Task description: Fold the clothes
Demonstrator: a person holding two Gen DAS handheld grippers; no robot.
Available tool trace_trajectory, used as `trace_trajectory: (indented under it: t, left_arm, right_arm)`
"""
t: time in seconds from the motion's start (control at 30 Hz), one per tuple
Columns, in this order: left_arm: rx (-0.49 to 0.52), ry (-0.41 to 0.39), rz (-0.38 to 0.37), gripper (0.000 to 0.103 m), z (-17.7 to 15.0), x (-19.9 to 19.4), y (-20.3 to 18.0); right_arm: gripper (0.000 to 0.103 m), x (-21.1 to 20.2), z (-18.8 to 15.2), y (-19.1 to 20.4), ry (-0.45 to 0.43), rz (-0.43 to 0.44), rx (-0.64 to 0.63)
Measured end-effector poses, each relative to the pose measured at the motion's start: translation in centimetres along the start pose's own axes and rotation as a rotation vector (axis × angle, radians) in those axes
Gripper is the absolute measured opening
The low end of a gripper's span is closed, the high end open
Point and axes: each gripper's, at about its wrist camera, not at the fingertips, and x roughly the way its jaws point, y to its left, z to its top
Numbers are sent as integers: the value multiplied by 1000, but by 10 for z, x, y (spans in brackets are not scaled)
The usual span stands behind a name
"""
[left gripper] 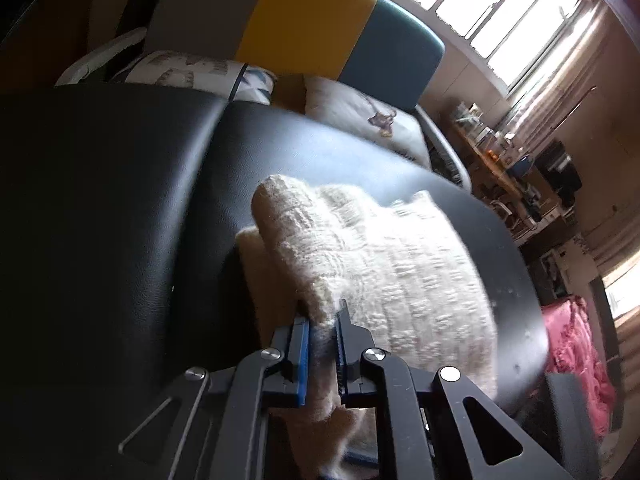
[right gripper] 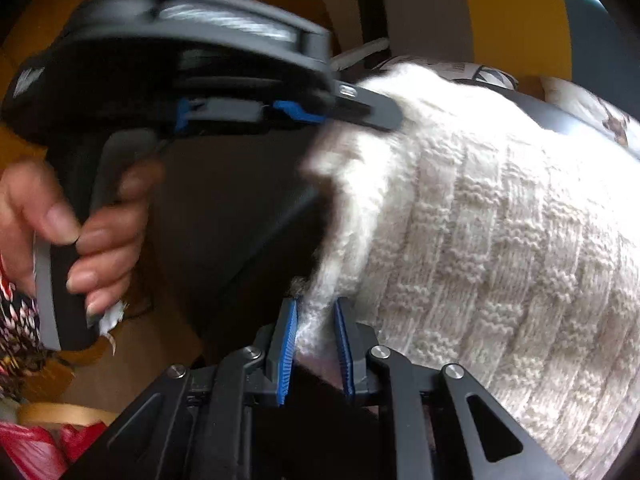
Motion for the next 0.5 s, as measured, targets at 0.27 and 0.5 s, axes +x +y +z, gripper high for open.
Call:
trace_trajectory:
  t: [0.27,0.5]
  left_arm:
    - [-114,-9,-33,55,-16,19,40]
    - [-129,-215,26,65,-20,-43,34]
  right_arm:
    - [28,10,-10,32,6,-110,-155]
    - [28,-16,-19,31,-87,-46,-110]
